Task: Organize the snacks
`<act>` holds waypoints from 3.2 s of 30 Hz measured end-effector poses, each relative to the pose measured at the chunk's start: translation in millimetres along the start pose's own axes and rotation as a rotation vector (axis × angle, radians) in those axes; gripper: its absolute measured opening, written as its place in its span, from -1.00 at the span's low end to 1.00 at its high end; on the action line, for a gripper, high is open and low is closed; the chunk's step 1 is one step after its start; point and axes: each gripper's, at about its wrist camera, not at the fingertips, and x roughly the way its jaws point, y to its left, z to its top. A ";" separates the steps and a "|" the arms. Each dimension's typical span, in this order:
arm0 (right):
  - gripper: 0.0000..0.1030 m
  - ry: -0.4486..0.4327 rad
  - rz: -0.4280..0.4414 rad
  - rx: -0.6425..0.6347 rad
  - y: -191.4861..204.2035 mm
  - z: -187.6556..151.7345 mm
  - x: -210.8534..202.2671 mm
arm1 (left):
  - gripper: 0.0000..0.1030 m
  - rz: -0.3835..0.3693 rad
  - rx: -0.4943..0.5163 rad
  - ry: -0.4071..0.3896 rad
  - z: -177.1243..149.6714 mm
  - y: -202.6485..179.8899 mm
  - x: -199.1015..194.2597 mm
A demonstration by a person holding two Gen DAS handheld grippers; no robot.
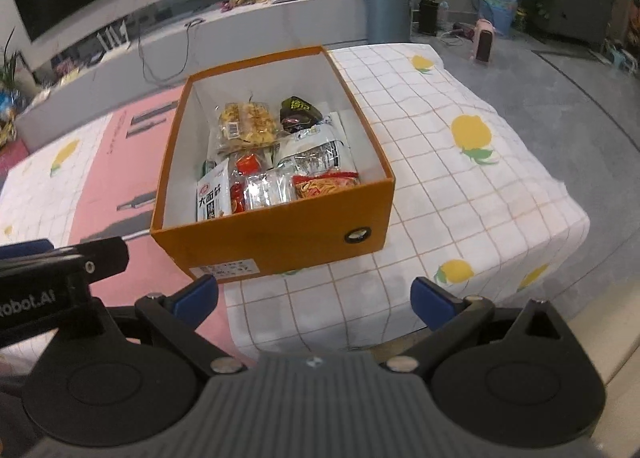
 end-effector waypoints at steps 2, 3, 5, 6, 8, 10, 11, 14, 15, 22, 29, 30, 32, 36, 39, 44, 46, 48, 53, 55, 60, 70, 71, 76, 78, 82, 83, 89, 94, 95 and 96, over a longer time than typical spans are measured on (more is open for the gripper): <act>0.93 0.008 -0.030 -0.028 3.9 5.0 -0.2 | 0.67 0.021 0.010 0.003 3.3 -2.7 1.3; 0.93 0.011 -0.034 -0.035 5.2 7.0 -0.2 | 0.67 0.024 0.007 0.008 5.2 -3.0 2.6; 0.93 0.016 -0.022 -0.031 6.3 10.5 1.2 | 0.67 0.018 -0.013 0.020 8.4 -1.6 5.4; 0.93 0.018 -0.015 -0.025 6.9 11.8 2.1 | 0.67 0.019 -0.023 0.025 9.9 -1.3 6.8; 0.93 0.022 -0.011 -0.020 9.5 13.9 4.2 | 0.67 0.026 -0.023 0.027 12.4 -3.0 8.9; 0.93 0.023 -0.011 -0.030 13.1 15.4 5.6 | 0.67 0.033 -0.010 0.028 14.3 -4.6 11.0; 0.93 0.024 -0.008 -0.034 14.0 15.9 6.4 | 0.67 0.034 -0.008 0.029 14.8 -5.4 11.7; 0.93 0.029 -0.008 -0.024 14.1 16.8 8.4 | 0.67 0.031 -0.012 0.035 15.3 -5.5 13.9; 0.93 0.029 -0.007 -0.022 14.2 16.7 9.0 | 0.67 0.030 -0.012 0.036 15.1 -5.3 14.4; 0.93 0.035 -0.005 -0.011 11.3 14.6 12.0 | 0.67 0.038 -0.002 0.033 14.3 -8.2 18.2; 0.93 0.043 0.002 0.001 7.3 13.3 12.5 | 0.67 0.045 0.008 0.030 13.8 -12.5 18.1; 0.93 0.042 0.001 0.002 6.9 13.2 12.2 | 0.67 0.046 0.009 0.028 14.1 -12.6 17.9; 0.93 0.038 0.002 0.005 6.4 12.8 11.5 | 0.67 0.048 0.012 0.024 14.5 -13.9 16.9; 0.93 0.036 0.021 0.012 4.9 12.3 11.2 | 0.67 0.044 0.009 0.020 14.0 -14.1 15.2; 0.93 0.032 0.009 0.006 6.1 11.9 10.6 | 0.67 0.055 0.005 0.016 13.1 -14.5 14.0; 0.93 0.027 0.001 -0.003 5.9 11.5 8.3 | 0.67 0.047 -0.002 0.018 12.4 -14.5 13.1; 0.93 0.026 0.000 -0.001 5.4 11.0 7.8 | 0.67 0.046 -0.005 0.017 11.6 -15.2 12.4; 0.93 0.026 -0.002 -0.002 5.2 10.7 7.2 | 0.67 0.046 -0.004 0.017 11.6 -15.8 12.1; 0.93 0.023 -0.006 -0.002 5.1 10.5 5.1 | 0.67 0.046 -0.007 0.015 11.6 -16.1 11.6; 0.93 0.023 -0.006 0.000 4.9 10.4 4.8 | 0.67 0.043 -0.008 0.016 11.3 -16.4 11.7; 0.93 0.027 -0.006 0.004 4.2 9.2 5.0 | 0.67 0.041 -0.012 0.019 10.2 -18.0 10.1; 0.93 0.025 -0.011 0.009 3.4 7.5 5.6 | 0.67 0.035 -0.022 0.026 8.7 -16.2 11.9; 0.93 0.026 -0.010 0.012 2.9 7.0 5.9 | 0.67 0.035 -0.022 0.025 8.3 -16.7 11.8; 0.93 0.027 0.003 0.019 1.0 5.1 8.2 | 0.67 0.036 -0.021 0.031 8.3 -16.8 12.8; 0.93 0.030 0.007 0.024 0.7 4.6 9.3 | 0.67 0.035 -0.021 0.035 8.3 -16.5 13.6; 0.93 0.030 0.008 0.027 1.1 4.1 10.4 | 0.67 0.033 -0.021 0.036 8.2 -15.8 14.5; 0.93 0.030 0.008 0.026 0.9 4.1 10.3 | 0.67 0.033 -0.022 0.036 8.2 -15.7 14.6; 0.93 0.019 0.000 0.021 2.1 2.8 8.6 | 0.67 0.025 -0.020 0.035 7.4 -15.7 14.6; 0.93 0.012 -0.003 0.026 0.9 2.1 5.4 | 0.67 0.019 -0.016 0.028 6.2 -16.7 13.1; 0.93 0.011 -0.004 0.025 0.9 1.9 4.9 | 0.67 0.018 -0.017 0.027 6.1 -16.9 13.0; 0.93 0.011 -0.004 0.025 0.7 1.8 4.4 | 0.67 0.017 -0.017 0.028 6.4 -16.9 12.9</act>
